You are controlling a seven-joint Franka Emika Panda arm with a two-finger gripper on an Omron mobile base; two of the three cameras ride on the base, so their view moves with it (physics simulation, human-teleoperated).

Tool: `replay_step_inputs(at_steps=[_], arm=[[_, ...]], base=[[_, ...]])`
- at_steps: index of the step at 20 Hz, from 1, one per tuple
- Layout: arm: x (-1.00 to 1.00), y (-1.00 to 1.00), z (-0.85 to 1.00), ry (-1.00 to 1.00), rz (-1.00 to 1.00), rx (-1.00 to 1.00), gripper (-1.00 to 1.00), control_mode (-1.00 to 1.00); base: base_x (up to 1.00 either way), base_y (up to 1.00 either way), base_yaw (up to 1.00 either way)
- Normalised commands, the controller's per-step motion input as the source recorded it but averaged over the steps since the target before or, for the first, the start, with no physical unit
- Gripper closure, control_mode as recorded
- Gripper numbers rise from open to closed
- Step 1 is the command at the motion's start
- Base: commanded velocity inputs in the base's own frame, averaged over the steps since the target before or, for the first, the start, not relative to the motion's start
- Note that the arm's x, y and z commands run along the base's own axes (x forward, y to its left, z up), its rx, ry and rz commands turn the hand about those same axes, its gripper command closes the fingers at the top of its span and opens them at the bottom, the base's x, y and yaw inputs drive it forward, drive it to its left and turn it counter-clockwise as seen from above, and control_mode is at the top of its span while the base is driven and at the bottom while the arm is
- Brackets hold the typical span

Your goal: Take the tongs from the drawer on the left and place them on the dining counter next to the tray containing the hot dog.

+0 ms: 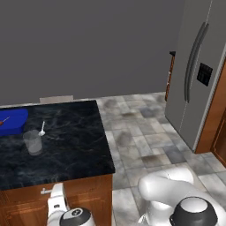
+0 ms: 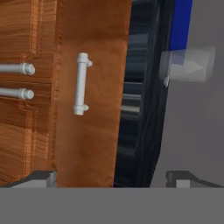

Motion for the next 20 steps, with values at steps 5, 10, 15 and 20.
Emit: replay_step_inputs(at_steps=[5,10,15,20], arm=[[0.00,0.03,-0.19,-0.03,0.00,0.00,-1.00,-1.00],[0.01,0.02,-0.22,-0.07,0.00,0.00,-1.00,-1.00],[0.00,0.01,-0.11,-0.13,0.01,0.00,-1.00,-1.00],[0.00,0.07,-0.04,-0.16,0.00,0.00,-1.00,-1.00]], base=[[0.00,0.00,0.00],[0.00,0.00,0.00],[0.00,0.00,0.00],[0.00,0.00,0.00]])
